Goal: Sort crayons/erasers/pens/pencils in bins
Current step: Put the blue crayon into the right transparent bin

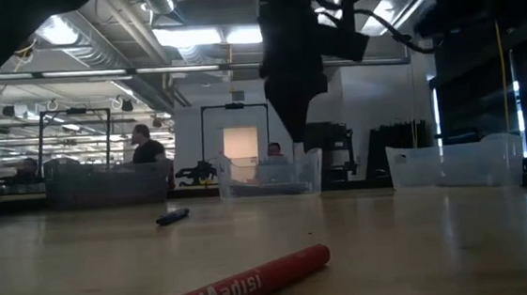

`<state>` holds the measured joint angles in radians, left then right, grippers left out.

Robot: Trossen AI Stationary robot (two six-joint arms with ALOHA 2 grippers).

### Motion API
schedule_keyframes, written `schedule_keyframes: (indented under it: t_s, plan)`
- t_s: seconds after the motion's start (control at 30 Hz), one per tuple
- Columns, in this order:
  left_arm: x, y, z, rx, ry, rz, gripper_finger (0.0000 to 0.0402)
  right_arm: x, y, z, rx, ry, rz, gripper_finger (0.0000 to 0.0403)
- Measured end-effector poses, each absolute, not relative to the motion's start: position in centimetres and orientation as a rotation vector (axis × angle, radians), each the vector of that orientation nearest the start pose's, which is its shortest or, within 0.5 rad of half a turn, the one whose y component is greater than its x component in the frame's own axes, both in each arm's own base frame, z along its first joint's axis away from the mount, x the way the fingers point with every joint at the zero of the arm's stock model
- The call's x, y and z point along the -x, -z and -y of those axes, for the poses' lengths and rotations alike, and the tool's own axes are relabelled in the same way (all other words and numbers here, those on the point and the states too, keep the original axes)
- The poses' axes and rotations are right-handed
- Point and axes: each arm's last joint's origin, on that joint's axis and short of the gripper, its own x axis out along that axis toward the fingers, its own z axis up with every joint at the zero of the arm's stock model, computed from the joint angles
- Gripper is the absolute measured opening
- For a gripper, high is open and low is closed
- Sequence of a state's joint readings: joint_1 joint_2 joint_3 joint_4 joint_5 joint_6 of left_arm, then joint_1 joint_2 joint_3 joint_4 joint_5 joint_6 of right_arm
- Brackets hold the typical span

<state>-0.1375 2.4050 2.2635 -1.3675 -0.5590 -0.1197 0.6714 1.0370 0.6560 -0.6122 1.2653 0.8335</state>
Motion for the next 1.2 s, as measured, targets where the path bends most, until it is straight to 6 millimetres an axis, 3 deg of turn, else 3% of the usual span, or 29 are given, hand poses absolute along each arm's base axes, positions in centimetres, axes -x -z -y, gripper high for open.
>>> schedule_keyframes:
  t_s: [0.5, 0.67, 0.8, 0.97, 1.2]
  plan:
    - [-46.2, -21.1, 6.2, -0.295, -0.547, -1.392, 0.0110, -14.3, -18.2, -7.5, -0.029, 0.753, -0.298, 0.0135]
    - [-46.2, -19.5, 7.1, -0.250, -0.582, -1.360, 0.0110, -14.3, -18.3, -7.6, -0.031, 0.752, -0.292, 0.0135]
    - [-45.8, -16.9, 7.8, -0.237, -0.589, -1.369, 0.0110, -14.4, -18.3, -7.6, -0.038, 0.748, -0.288, 0.0135]
    - [-43.8, -15.7, 8.5, -0.218, -0.611, -1.368, 0.0110, -14.4, -18.4, -7.6, -0.034, 0.748, -0.289, 0.0135]
    - [-38.8, -17.7, 7.1, 0.003, -0.607, -1.144, 0.0110, -14.5, -18.5, -7.7, -0.025, 0.748, -0.281, 0.0135]
